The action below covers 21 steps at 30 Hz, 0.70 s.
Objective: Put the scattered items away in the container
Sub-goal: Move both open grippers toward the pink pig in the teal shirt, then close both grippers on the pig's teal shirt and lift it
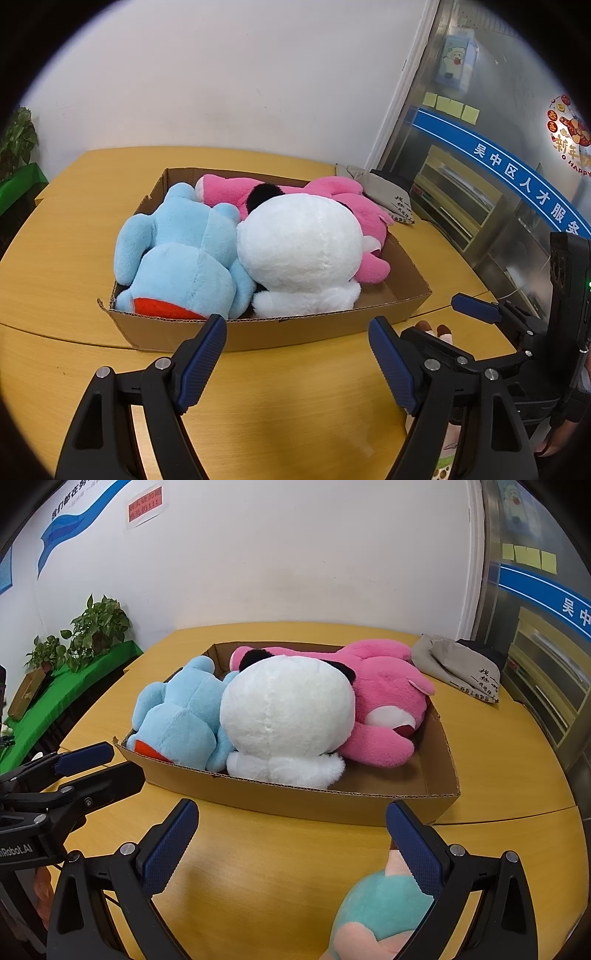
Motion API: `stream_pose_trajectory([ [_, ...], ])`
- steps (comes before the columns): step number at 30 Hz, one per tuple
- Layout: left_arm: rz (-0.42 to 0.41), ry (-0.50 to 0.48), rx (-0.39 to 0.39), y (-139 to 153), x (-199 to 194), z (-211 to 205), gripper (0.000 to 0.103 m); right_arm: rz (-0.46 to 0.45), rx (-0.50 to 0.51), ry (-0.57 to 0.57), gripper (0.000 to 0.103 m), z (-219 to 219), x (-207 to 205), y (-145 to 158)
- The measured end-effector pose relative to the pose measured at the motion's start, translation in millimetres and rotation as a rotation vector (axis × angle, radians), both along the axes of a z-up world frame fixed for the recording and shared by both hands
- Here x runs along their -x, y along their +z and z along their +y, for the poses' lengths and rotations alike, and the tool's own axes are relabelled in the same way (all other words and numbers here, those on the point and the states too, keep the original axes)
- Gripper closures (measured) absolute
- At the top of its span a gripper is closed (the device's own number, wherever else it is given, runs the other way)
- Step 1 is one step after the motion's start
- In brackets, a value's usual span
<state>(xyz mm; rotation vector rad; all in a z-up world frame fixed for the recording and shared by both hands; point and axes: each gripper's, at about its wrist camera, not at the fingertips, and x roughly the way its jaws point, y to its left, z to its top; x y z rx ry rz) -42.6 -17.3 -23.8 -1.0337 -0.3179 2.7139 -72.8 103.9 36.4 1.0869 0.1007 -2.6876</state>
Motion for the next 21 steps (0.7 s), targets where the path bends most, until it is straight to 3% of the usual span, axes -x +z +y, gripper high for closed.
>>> stream_pose_trajectory([
  [7,-0.009,-0.021,-0.022,-1,7,5,0.024,0.030,0.036,0.027,0.000,12,-13,6],
  [13,-0.086,-0.155,-0.051,-19,23,35,0.024,0.084,0.025,-0.005,0.000,58,-50,-3],
  [16,-0.163,-0.256,-0.064,-40,35,65,0.024,0.047,0.021,-0.073,0.000,91,-70,-19],
  [21,-0.282,-0.385,-0.156,-84,49,110,0.024,-0.066,0.078,-0.132,0.000,129,-95,-52],
])
